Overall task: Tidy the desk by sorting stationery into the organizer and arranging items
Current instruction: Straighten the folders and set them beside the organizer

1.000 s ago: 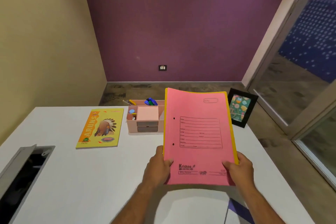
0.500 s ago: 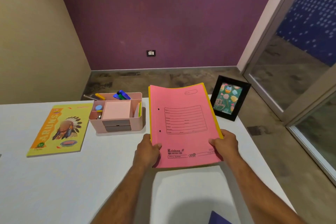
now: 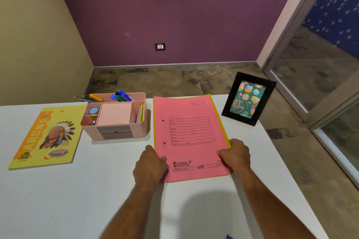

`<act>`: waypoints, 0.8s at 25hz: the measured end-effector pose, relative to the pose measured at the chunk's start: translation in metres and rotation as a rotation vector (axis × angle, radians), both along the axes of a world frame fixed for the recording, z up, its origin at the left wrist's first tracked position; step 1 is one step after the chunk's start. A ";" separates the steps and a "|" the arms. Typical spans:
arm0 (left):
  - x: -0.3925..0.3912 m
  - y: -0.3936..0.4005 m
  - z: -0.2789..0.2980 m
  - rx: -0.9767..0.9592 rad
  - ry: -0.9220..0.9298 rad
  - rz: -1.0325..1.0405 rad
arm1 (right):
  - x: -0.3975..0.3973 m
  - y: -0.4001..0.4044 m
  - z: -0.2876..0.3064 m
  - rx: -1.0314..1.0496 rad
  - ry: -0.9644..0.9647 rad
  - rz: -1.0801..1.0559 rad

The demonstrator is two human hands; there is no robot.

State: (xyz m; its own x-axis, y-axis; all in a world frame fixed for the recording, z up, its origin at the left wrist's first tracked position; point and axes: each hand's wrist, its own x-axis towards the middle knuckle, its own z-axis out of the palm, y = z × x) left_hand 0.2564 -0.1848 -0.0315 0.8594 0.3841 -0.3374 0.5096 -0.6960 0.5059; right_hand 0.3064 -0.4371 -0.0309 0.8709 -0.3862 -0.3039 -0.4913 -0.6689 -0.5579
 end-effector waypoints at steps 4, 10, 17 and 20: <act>-0.012 0.000 0.003 0.354 -0.082 -0.160 | -0.012 0.005 -0.001 -0.378 -0.017 0.114; -0.025 0.005 -0.002 0.514 -0.323 -0.378 | -0.035 0.006 -0.004 -0.537 -0.134 0.249; -0.076 -0.016 0.014 0.467 -0.345 -0.617 | -0.099 0.004 0.014 -0.612 -0.225 0.326; -0.111 -0.025 0.024 0.441 -0.366 -0.712 | -0.141 -0.003 0.019 -0.614 -0.227 0.304</act>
